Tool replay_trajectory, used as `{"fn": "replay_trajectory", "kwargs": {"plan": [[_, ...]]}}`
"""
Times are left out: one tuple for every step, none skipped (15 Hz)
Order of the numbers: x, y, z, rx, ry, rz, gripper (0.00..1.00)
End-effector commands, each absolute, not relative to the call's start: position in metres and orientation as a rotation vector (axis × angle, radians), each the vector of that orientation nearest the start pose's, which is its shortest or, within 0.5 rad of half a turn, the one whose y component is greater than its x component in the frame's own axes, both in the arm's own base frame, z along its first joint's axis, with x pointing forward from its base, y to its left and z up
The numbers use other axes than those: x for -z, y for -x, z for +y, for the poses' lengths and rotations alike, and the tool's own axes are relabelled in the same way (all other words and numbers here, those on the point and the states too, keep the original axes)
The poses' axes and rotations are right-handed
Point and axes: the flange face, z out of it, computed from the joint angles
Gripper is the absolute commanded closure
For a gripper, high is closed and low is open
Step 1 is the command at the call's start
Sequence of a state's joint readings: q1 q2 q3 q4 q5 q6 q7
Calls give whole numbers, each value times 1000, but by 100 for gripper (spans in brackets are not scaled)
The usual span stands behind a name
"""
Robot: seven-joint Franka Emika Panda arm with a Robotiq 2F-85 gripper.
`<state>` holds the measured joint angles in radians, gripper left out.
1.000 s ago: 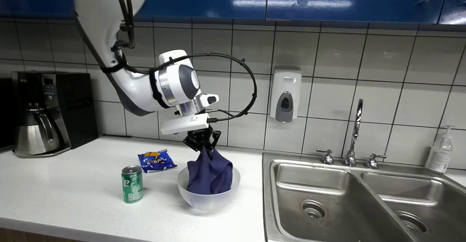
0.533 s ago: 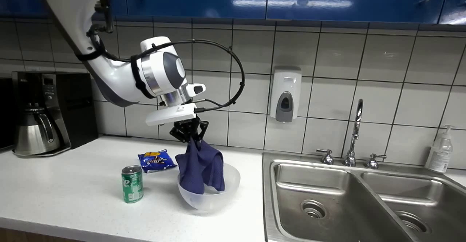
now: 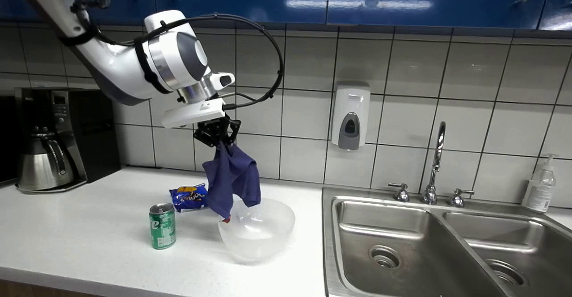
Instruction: Remove the towel from the bowl
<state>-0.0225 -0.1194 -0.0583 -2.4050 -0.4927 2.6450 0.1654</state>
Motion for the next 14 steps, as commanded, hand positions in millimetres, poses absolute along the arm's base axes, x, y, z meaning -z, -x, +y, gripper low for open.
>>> {"fn": "replay_trajectory", "kwargs": {"plan": [[-410, -497, -11, 657, 3340, -296, 98], [-409, -498, -6, 665, 3332, -307, 98], [-408, -500, 1, 668, 3328, -323, 98], [-406, -501, 7, 664, 3324, -338, 98], [-404, -502, 14, 659, 3318, -357, 98], [-402, -503, 22, 655, 3310, -376, 98], [-401, -503, 29, 655, 3305, -390, 98], [-399, -504, 38, 656, 3296, -416, 98], [-398, -505, 47, 659, 3288, -438, 98], [-398, -505, 57, 663, 3276, -463, 98], [-399, -505, 67, 669, 3269, -486, 98], [-400, -504, 78, 678, 3258, -514, 98], [-400, -503, 87, 686, 3247, -540, 98], [-401, -502, 99, 697, 3233, -570, 98]]}}
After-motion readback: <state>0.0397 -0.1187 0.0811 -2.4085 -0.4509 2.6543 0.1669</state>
